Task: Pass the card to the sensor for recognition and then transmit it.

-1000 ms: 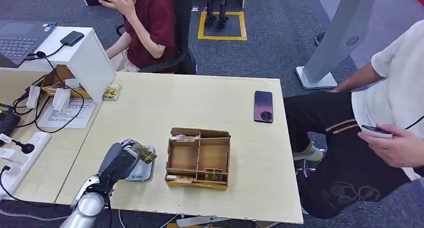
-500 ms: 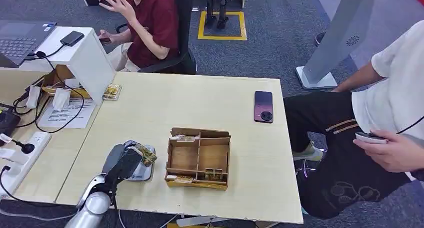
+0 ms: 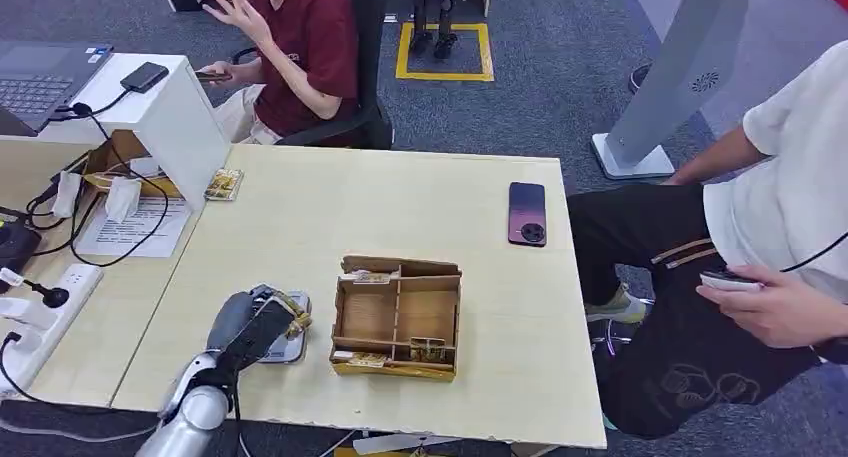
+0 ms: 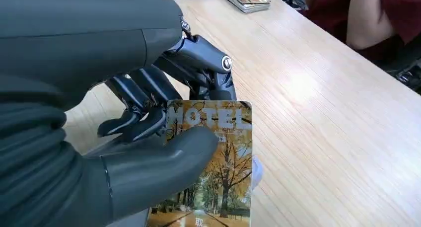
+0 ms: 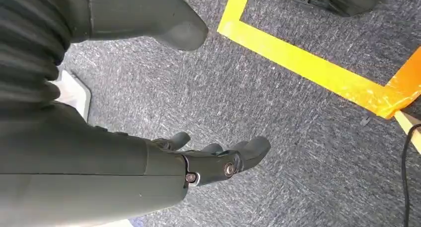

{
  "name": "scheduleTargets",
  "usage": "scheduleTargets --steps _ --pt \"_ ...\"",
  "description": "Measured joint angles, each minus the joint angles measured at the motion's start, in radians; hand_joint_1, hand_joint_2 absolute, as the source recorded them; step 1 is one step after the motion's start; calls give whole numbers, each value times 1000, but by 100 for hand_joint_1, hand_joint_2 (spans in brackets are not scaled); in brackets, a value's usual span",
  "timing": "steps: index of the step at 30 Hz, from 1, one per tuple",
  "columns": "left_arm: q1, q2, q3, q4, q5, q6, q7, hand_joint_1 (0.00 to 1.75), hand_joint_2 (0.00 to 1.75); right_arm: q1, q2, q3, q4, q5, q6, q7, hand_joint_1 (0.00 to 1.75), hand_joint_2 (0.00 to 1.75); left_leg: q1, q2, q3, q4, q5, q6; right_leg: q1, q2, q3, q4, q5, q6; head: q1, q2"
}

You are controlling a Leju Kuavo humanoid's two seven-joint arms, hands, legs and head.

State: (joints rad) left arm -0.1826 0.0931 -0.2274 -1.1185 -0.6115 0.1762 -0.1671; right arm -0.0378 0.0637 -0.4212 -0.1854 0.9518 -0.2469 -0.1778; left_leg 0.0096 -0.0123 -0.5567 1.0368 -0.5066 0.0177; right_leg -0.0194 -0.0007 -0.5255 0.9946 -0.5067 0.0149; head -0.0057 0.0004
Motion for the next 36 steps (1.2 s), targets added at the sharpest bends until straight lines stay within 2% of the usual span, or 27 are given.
scheduleTargets --steps 11,18,20,23,26,29,32,36 --pt "-13 -12 0 37 -59 30 13 175 175 -2 0 -1 0 9 7 -3 0 175 0 0 0 0 0 0 0 0 0 0 0 0 0 0" --pt "-14 -18 0 49 -49 28 10 175 175 -2 0 -3 0 11 7 -3 0 175 0 0 1 0 0 0 0 0 1 0 0 0 0 0" --pt "-14 -20 0 49 3 -4 -16 175 175 -2 0 -6 0 13 6 -3 0 175 0 0 1 0 0 0 0 0 1 0 0 0 0 0" --pt "-11 -20 3 47 140 -100 -75 175 175 -2 0 -11 0 16 4 -5 0 175 0 -1 1 0 0 0 0 -1 2 0 0 0 0 0" --pt "-8 -21 6 44 183 -129 -90 175 175 -2 0 -17 0 18 3 -10 0 175 0 -1 1 0 0 0 0 -1 2 0 0 0 0 0" --pt "2 -23 13 21 283 -173 -121 175 175 -2 0 -22 0 22 -1 -12 0 175 0 -1 1 0 0 0 0 0 1 0 0 0 0 0" --pt "8 -29 31 -21 390 -180 -145 175 175 -2 0 -26 0 24 -5 -14 0 175 0 -1 1 0 0 0 0 -1 1 0 0 0 0 0" --pt "9 -31 39 -50 413 -175 -146 175 175 -2 0 -33 0 28 -6 -14 0 175 0 -1 1 0 0 0 0 -1 1 0 0 0 0 0"
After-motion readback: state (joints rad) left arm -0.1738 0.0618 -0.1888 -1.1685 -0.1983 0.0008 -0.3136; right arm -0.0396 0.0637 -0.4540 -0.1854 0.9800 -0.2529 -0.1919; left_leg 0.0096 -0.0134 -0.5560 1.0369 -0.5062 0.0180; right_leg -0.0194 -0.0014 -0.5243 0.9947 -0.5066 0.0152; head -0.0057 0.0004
